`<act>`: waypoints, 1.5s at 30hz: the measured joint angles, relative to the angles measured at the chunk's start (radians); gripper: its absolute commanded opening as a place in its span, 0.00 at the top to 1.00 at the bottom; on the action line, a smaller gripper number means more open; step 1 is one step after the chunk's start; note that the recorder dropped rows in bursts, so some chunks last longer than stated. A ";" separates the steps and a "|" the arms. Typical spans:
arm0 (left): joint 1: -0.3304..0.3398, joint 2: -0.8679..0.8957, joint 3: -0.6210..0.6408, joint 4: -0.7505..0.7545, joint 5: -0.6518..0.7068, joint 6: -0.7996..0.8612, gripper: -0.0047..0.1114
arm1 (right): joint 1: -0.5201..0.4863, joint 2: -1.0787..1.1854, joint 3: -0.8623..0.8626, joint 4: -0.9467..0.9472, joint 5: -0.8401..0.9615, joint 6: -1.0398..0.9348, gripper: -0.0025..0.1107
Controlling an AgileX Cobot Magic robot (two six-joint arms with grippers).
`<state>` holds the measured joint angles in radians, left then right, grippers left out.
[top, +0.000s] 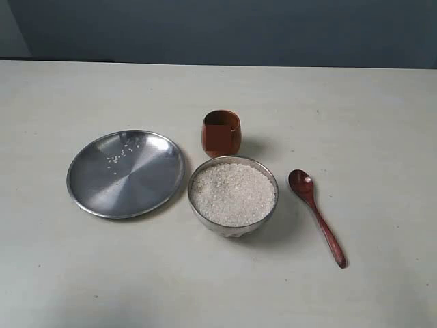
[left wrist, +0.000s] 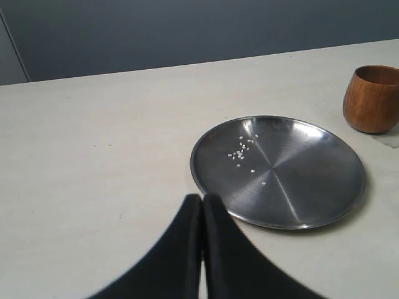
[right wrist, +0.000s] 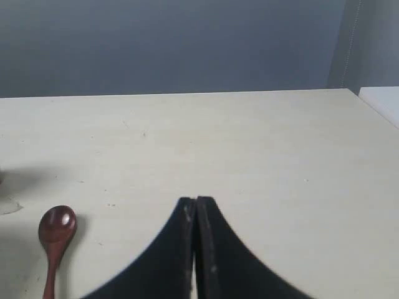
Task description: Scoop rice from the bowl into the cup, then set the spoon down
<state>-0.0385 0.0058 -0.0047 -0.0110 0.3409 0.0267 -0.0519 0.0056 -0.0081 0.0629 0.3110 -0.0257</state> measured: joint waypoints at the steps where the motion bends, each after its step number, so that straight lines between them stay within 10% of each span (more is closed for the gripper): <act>1: 0.000 0.000 0.000 0.000 0.000 0.000 0.96 | 0.000 0.000 0.000 0.000 0.000 0.000 0.98; 25: 0.000 0.000 0.000 0.000 0.000 0.000 0.96 | 0.000 0.000 0.000 0.002 -0.256 0.000 0.98; 45: 0.000 0.000 0.000 0.224 -0.077 0.002 0.96 | 0.000 0.000 0.000 0.468 -0.488 0.004 0.98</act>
<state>-0.0385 0.0058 -0.0047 0.2129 0.2644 0.0285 -0.0519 0.0056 -0.0081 0.5306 -0.1772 -0.0217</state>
